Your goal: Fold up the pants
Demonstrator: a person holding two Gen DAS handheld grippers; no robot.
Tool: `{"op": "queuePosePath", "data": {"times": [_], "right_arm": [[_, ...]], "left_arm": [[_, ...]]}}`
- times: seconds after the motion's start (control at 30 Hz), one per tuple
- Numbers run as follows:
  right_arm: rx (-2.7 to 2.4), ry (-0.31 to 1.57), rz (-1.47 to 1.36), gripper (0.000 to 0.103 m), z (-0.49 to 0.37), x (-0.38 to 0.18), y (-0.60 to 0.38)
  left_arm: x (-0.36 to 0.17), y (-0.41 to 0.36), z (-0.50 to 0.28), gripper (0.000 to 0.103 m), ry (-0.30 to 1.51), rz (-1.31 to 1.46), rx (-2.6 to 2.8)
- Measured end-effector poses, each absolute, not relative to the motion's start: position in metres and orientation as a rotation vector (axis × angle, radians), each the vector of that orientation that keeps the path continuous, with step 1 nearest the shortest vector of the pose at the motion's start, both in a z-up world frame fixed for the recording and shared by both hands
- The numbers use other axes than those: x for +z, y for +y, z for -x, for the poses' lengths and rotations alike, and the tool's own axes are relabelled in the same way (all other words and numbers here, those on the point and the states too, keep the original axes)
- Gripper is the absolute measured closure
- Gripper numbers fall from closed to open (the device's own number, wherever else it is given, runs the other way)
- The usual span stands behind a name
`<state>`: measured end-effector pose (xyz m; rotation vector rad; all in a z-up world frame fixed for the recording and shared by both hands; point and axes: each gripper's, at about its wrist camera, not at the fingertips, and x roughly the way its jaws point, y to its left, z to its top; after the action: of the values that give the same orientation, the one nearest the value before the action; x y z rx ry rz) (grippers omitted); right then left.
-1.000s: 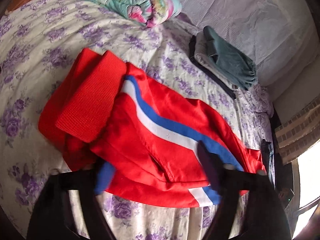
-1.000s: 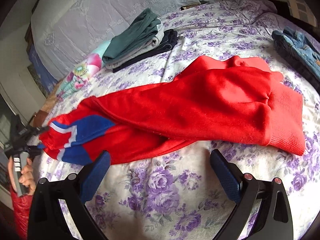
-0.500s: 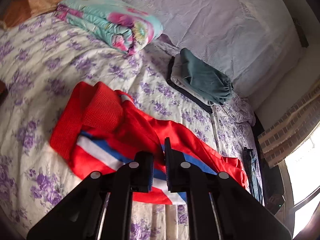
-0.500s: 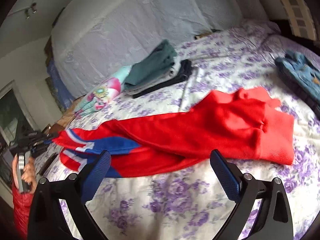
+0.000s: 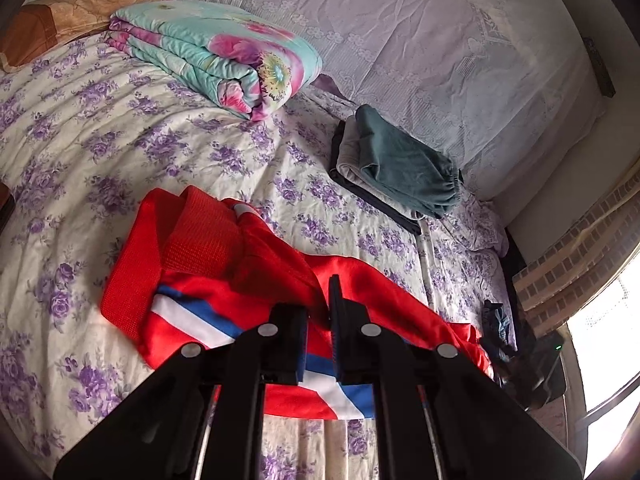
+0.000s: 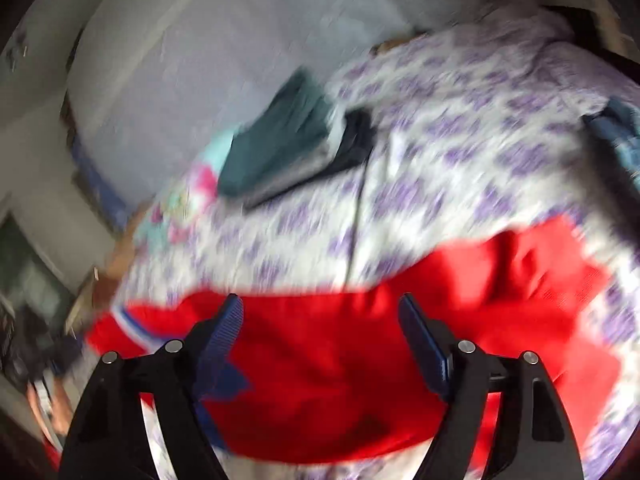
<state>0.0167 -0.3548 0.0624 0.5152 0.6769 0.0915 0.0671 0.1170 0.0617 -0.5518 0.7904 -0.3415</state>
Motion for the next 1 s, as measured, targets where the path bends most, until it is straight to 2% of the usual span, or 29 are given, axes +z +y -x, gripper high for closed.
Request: {"op": "queuePosePath", "data": {"times": [0.1, 0.27, 0.43, 0.5, 0.53, 0.57, 0.6, 0.73, 0.83, 1.0], "right_arm": [[0.118, 0.662, -0.498, 0.022, 0.003, 0.069, -0.36], [0.229, 0.837, -0.446, 0.022, 0.031, 0.018, -0.313], [0.263, 0.93, -0.338, 0.023, 0.0, 0.005, -0.286], [0.167, 0.882, -0.366, 0.035, -0.025, 0.018, -0.311], [0.088, 0.825, -0.373, 0.047, -0.032, 0.029, -0.327], [0.024, 0.758, -0.381, 0.05, -0.037, 0.045, -0.341], [0.012, 0.719, -0.403, 0.049, -0.038, 0.058, -0.35], [0.081, 0.693, -0.318, 0.03, -0.009, 0.076, -0.334], [0.105, 0.766, -0.266, 0.029, 0.012, 0.055, -0.318], [0.222, 0.929, -0.461, 0.029, 0.011, 0.001, -0.306]], "left_arm": [[0.056, 0.121, -0.07, 0.095, 0.797, 0.563, -0.338], [0.05, 0.119, -0.074, 0.095, 0.797, 0.563, -0.34], [0.054, 0.118, -0.071, 0.095, 0.797, 0.546, -0.331], [0.053, 0.12, -0.071, 0.095, 0.802, 0.558, -0.335], [0.052, 0.122, -0.07, 0.095, 0.803, 0.571, -0.341], [0.051, 0.123, -0.07, 0.095, 0.804, 0.584, -0.345], [0.05, 0.124, -0.069, 0.095, 0.803, 0.589, -0.344], [0.048, 0.124, -0.07, 0.095, 0.807, 0.574, -0.34], [0.045, 0.124, -0.073, 0.095, 0.811, 0.574, -0.34], [0.044, 0.125, -0.073, 0.095, 0.807, 0.595, -0.345]]}}
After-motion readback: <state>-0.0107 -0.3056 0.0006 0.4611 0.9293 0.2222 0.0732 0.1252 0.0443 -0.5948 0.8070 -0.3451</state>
